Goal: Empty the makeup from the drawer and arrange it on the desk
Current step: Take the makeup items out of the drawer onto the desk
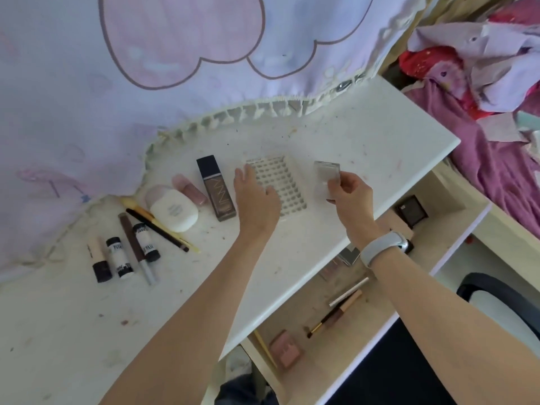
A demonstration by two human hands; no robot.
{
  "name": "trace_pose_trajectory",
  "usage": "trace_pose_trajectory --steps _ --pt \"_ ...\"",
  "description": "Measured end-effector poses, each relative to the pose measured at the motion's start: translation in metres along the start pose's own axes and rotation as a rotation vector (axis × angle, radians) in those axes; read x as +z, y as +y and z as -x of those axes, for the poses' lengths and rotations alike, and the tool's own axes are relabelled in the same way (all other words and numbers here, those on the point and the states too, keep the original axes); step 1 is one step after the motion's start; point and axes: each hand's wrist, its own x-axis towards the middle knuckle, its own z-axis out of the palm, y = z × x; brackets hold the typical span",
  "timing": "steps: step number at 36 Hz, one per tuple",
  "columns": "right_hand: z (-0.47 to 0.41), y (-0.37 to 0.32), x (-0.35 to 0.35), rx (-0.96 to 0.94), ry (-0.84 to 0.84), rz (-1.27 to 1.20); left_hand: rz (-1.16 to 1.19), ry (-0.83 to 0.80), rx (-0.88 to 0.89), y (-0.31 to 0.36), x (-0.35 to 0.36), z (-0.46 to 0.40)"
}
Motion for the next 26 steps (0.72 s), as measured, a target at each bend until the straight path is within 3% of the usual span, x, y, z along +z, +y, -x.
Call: trace_pose_trajectory --steps 2,6,8,14,22,26 --pt "-0.007 -0.005 0.008 -0.014 -0.011 0.009 -0.186 -0.089 0.116 -0.003 0.005 0.003" --pt "-0.022 -0.013 0.021 0.004 -0.038 0.049 -0.902 -0.243 0.389 -0.021 0.01 0.007" --pt "-0.031 -0.015 0.024 0.002 -0.059 0.105 -1.032 -0.264 0.483 -0.028 0.01 0.004" --pt "-0.063 -0.029 0.032 -0.014 -0.125 0.271 -1.046 -0.147 0.461 -0.023 0.006 -0.02" --pt "-0.069 -0.026 0.032 -0.18 -0.181 0.421 -1.02 -0.158 0.408 -0.017 0.004 -0.039" --pt "-0.064 -0.014 0.026 -0.227 -0.153 0.339 -1.033 -0.149 0.414 -0.021 0.006 -0.039"
